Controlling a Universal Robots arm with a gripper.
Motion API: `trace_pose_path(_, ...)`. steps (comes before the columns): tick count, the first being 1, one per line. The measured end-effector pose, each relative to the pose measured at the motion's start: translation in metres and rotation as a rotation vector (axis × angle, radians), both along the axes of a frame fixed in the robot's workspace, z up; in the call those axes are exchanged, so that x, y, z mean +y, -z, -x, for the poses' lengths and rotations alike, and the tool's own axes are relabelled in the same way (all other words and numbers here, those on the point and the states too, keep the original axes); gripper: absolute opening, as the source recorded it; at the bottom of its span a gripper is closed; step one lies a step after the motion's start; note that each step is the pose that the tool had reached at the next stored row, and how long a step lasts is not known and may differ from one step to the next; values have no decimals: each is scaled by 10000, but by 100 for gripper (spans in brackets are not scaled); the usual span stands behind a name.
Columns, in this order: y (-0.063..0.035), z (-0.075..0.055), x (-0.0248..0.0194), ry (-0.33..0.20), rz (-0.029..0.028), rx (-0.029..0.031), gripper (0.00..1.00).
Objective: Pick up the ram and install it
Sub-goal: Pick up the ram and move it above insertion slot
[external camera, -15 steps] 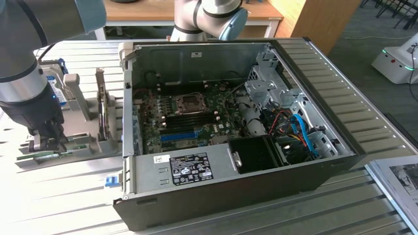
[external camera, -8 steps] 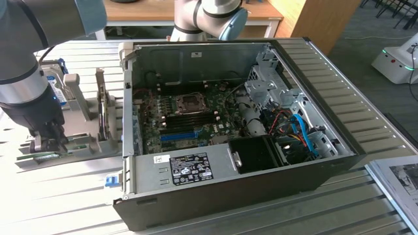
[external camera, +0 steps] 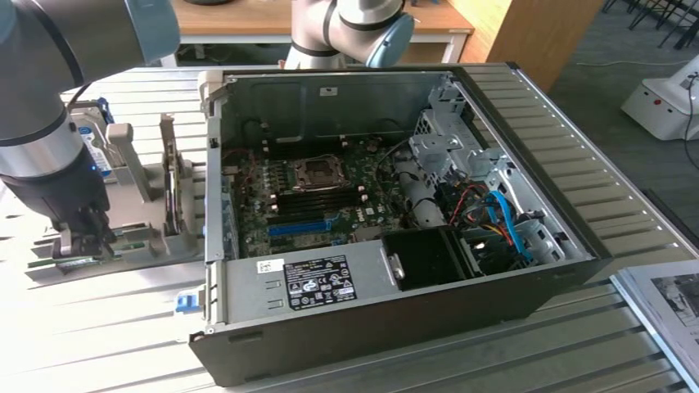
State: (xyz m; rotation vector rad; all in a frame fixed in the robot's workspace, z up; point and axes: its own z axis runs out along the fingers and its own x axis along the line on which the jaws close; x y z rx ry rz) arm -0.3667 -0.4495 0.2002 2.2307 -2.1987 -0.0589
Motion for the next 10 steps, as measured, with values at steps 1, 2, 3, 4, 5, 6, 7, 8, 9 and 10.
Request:
trace_pose_path(1,2,0,0,0,1,1,30)
trace_pose_path(2,2,0,0,0,1,1,30)
trace_pose_path(3,2,0,0,0,1,2,30)
trace_pose_path(4,2,0,0,0,1,2,30)
trace_pose_path(5,2,0,0,0,1,1,30)
trace_pose_path(6,3,0,0,0,0,1,30)
trace_pose_path(7,3,0,0,1,0,0,30)
trace_pose_path(8,3,0,0,1,0,0,30)
trace_pose_path(9,3,0,0,1,0,1,28)
trace_pose_path(10,3,0,0,0,0,0,28)
